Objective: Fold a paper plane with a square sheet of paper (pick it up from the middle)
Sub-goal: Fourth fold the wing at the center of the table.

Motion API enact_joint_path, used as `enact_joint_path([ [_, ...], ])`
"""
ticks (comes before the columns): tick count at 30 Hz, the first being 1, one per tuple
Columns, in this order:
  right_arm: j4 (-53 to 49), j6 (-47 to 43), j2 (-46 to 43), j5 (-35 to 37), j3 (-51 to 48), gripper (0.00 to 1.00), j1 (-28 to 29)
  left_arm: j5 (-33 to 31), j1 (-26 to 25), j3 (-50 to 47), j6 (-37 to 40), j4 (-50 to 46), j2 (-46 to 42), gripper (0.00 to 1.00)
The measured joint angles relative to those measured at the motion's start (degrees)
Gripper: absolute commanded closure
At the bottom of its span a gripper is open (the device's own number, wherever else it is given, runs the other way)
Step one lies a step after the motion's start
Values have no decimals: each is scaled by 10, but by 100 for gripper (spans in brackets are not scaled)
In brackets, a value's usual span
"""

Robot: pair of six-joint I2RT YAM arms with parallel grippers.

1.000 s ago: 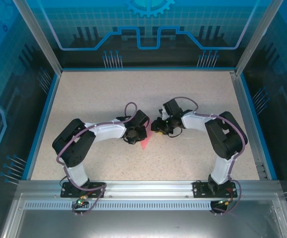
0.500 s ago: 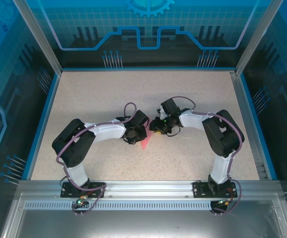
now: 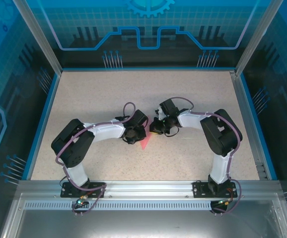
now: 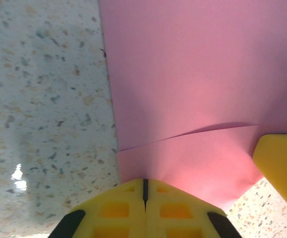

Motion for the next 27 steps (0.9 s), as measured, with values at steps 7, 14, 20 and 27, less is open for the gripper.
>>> enact_joint_path([
  [7, -2, 6, -52, 52, -19, 100, 0, 3, 12, 2, 45, -40, -65, 69],
  [14, -35, 6, -166, 126, -21, 100, 0, 9, 26, 30, 91, -77, -123, 39],
  [20, -75, 21, -216, 186, -21, 99, 2, -1, 30, 28, 115, -80, -189, 13],
  [27, -101, 85, -224, 236, -18, 99, 21, 10, 30, -12, 143, -13, -217, 2],
])
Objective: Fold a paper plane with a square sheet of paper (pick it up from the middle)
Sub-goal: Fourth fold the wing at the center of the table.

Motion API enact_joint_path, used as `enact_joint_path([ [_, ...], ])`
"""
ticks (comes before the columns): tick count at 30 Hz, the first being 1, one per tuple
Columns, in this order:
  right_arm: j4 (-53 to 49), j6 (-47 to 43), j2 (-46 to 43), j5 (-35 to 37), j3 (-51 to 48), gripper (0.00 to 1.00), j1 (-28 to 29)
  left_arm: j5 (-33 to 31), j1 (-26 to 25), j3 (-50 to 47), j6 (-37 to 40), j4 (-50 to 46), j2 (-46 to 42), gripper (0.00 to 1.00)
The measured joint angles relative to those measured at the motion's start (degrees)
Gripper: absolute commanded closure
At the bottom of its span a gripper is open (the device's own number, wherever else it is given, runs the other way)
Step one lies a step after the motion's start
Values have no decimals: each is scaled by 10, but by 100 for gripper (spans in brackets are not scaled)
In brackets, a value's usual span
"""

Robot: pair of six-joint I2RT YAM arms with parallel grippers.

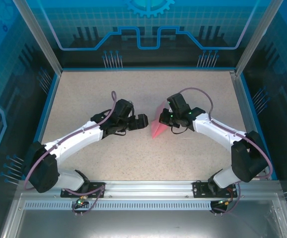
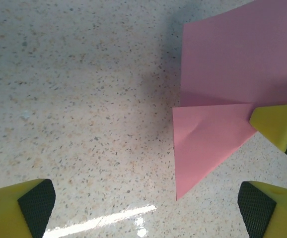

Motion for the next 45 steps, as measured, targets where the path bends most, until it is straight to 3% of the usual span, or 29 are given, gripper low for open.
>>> enact_joint_path([
  [6, 20, 85, 45, 0, -5, 100, 9, 10, -24, -68, 56, 115, 34, 6],
  [9, 20, 123, 60, 0, -10, 100, 14, 9, -50, -91, 96, 164, 61, 15],
  [12, 20, 159, 64, -3, -19, 100, 17, 7, -68, -127, 139, 245, 76, 18],
  [23, 15, 215, 106, -61, -19, 100, 13, 21, -74, -198, 245, 432, 103, 43],
  [38, -14, 227, 108, -107, 5, 99, -2, 47, -74, -216, 327, 498, 134, 53],
  [45, -25, 227, 111, -115, 11, 98, -7, 42, -74, -217, 352, 502, 149, 69],
])
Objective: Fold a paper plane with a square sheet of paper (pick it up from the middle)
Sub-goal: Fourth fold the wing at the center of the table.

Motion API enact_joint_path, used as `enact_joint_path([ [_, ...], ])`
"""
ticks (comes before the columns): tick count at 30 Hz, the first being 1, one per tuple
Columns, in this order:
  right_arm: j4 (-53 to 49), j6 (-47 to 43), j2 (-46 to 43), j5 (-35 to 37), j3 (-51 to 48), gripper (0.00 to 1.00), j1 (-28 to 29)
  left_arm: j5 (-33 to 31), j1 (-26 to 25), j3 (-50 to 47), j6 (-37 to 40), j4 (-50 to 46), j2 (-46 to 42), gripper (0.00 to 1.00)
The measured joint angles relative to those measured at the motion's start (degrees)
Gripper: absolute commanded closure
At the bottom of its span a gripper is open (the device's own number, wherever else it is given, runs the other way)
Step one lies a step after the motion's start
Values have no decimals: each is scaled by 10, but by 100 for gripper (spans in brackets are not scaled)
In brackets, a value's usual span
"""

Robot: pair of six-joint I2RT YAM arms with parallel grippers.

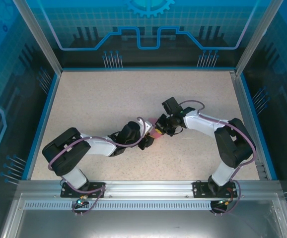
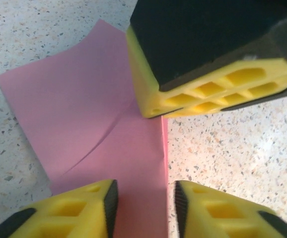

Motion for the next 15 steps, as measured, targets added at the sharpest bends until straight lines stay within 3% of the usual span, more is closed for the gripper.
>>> enact_joint_path([
  [8, -3, 0, 5, -12, 0, 90, -7, -9, 0, -2, 1, 3, 0, 82],
  [15, -11, -39, 5, -12, 9, 50, -14, -17, 0, -4, -14, 5, 5, 86],
])
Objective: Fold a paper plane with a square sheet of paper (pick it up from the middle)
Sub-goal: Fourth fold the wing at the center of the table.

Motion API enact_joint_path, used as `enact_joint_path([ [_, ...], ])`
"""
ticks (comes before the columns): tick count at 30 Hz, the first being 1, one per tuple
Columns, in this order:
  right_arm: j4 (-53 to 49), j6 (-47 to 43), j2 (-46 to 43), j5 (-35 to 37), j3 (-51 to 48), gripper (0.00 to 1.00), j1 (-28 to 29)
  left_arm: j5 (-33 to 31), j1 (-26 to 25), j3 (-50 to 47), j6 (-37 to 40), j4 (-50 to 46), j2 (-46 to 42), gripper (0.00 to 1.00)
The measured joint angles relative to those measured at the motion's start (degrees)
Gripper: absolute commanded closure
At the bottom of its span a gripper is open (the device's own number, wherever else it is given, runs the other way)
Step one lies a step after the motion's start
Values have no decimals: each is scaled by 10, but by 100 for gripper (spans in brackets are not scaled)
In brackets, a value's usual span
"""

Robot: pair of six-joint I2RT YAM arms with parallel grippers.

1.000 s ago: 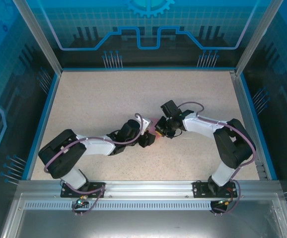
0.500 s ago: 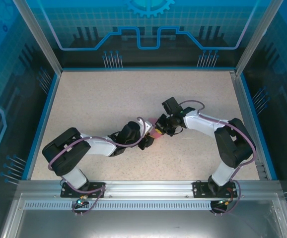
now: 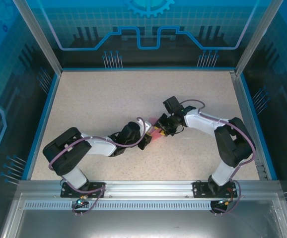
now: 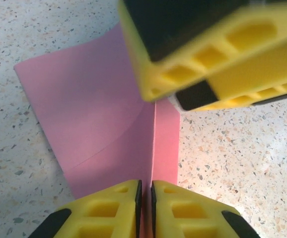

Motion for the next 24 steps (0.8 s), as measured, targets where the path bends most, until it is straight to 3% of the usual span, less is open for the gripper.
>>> enact_joint_path([
  [2, 3, -28, -3, 3, 0, 44, -3, -2, 0, -7, -17, 3, 2, 87],
  [5, 25, -77, -24, 6, -15, 44, -4, -3, 0, -17, -50, 6, 4, 88],
  [11, 78, -158, -67, 4, -64, 49, -5, -2, 0, -24, -130, 21, 4, 90],
  [24, 151, -254, -38, -41, -93, 57, -5, 19, 0, -26, -272, 30, 4, 94],
])
